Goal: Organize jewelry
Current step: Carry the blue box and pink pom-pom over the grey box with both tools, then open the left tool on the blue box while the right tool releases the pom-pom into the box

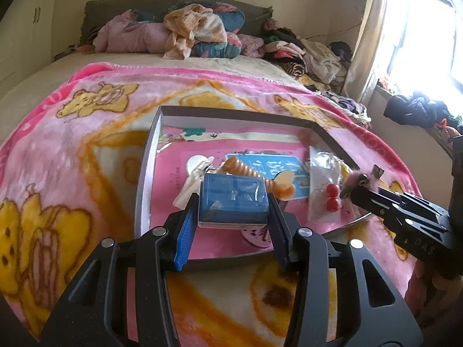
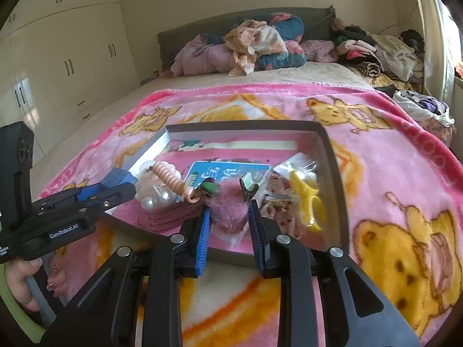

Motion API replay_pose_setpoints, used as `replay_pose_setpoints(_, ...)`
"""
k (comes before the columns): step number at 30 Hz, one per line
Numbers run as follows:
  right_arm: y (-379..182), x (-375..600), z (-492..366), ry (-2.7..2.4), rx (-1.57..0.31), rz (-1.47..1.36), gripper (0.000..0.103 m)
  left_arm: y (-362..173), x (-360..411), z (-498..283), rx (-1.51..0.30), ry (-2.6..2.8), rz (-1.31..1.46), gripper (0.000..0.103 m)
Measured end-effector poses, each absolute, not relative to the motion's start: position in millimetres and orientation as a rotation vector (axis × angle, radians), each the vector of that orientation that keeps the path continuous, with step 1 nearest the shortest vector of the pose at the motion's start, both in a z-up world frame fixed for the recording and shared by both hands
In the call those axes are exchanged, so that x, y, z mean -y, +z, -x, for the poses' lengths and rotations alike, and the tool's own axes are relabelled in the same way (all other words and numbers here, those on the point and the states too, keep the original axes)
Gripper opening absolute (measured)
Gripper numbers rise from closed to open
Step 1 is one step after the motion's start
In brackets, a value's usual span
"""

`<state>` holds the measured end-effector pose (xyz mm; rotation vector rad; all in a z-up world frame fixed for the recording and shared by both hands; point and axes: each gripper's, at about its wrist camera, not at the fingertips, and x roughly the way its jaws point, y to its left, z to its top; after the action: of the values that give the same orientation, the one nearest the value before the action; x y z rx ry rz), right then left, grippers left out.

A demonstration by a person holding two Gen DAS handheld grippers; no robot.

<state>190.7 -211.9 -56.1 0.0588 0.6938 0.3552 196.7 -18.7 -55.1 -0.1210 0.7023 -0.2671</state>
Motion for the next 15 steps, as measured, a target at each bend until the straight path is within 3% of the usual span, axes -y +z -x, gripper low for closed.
replay_pose_setpoints(15,-72.7,192.6,-187.2,0.383,-0.735,-0.031,0.027,-61.2,11.7,-199.3,-0.715,-0.251,0.13,0.037)
